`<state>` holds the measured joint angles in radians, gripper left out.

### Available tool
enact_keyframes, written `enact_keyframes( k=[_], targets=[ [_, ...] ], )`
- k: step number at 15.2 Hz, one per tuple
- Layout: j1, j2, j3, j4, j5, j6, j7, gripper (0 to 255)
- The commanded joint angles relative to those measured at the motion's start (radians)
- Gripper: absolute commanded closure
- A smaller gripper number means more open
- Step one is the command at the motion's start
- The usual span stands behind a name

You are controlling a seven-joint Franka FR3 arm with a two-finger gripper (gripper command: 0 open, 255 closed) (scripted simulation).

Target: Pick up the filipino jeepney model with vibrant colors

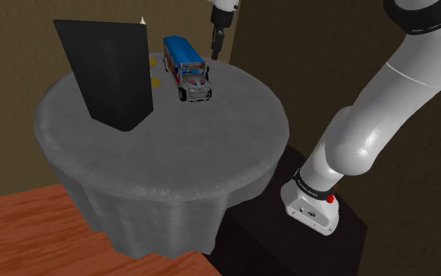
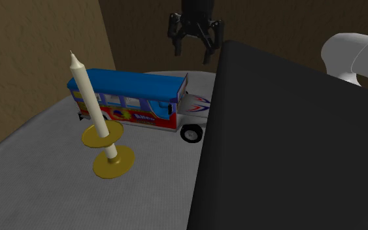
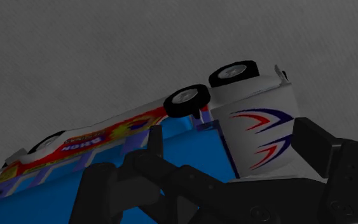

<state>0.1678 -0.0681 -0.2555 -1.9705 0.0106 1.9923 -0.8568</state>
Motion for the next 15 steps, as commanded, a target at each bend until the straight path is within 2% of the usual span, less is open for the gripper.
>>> enact_keyframes(
  k=[1,8,10,11,15],
  targets=[
    [0.005,0.052,-0.001,0.042,0.023,0.006,-0.061,0],
    [0.004,0.075,-0.001,-0.035,0.032,0.104,-0.069,0],
    [0.004,0.075,-0.001,-0.035,0.032,0.104,-0.069,0],
    [0.004,0.074,-0.001,-0.035,0.031,0.103,-0.068,255],
    [0.004,0.074,-0.001,-0.035,0.031,0.103,-0.068,255]
  ],
)
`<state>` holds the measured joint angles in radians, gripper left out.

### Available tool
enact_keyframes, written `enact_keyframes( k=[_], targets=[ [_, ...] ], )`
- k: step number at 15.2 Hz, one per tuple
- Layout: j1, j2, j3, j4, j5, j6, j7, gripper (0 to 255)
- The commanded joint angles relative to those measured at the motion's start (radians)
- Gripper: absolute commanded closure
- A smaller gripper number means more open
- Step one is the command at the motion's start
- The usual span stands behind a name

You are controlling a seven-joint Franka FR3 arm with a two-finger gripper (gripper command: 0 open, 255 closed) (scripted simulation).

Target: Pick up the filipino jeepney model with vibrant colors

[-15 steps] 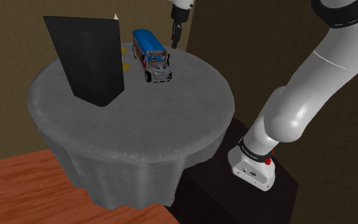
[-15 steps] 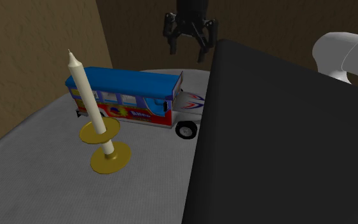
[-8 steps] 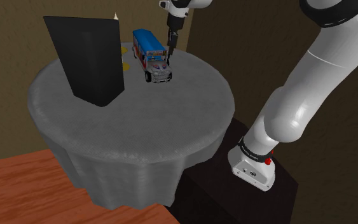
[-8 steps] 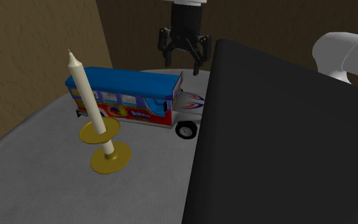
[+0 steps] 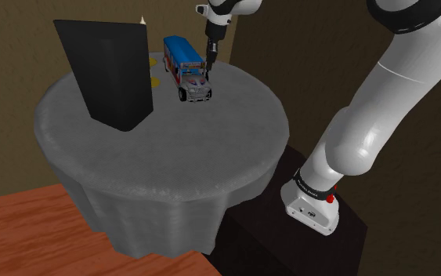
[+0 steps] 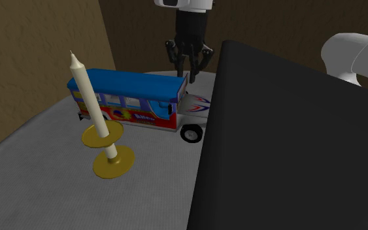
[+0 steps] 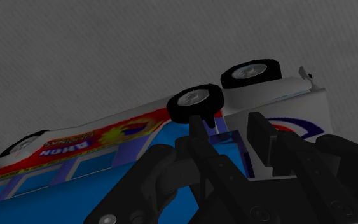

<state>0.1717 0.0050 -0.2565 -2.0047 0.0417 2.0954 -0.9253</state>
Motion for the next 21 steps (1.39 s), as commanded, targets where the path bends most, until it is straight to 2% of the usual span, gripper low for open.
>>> enact_keyframes(
  k=[1,5,21],
  targets=[
    [0.000,0.000,0.000,-0.001,0.000,0.000,0.000,255],
    [0.000,0.002,0.000,-0.001,0.001,0.001,-0.001,255],
    [0.001,-0.031,0.001,0.166,-0.012,-0.198,0.013,255]
  ],
)
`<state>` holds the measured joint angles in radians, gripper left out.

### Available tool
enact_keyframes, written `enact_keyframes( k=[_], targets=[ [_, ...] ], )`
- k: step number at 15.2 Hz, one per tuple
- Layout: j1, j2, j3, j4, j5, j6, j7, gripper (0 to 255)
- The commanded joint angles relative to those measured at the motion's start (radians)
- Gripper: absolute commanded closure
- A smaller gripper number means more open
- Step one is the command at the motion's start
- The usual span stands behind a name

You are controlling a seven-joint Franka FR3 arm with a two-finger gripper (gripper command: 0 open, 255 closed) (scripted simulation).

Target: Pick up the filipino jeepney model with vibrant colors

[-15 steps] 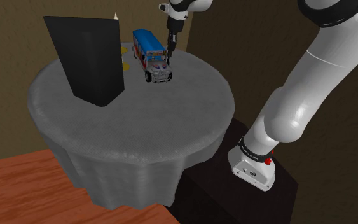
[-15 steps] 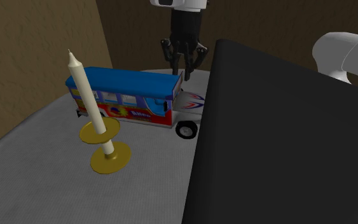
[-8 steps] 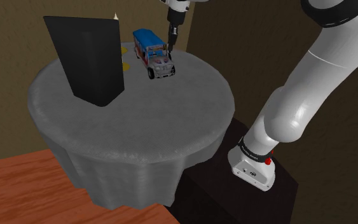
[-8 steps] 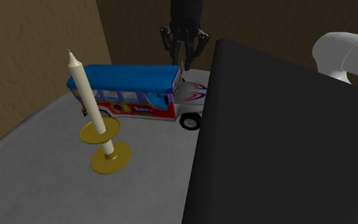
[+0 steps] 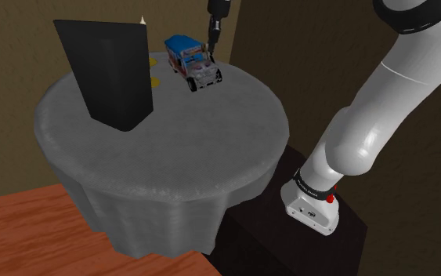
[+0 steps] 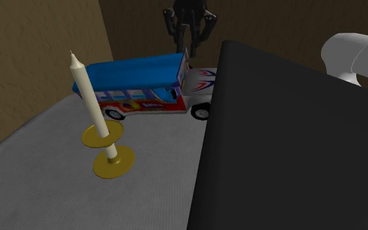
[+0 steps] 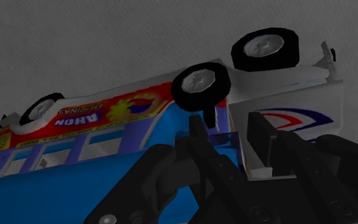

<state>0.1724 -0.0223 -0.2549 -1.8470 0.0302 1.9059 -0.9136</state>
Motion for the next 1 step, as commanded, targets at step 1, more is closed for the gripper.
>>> enact_keyframes(
  k=[1],
  targets=[
    [0.000,-0.004,0.000,0.009,-0.001,-0.008,0.001,255]
  ],
)
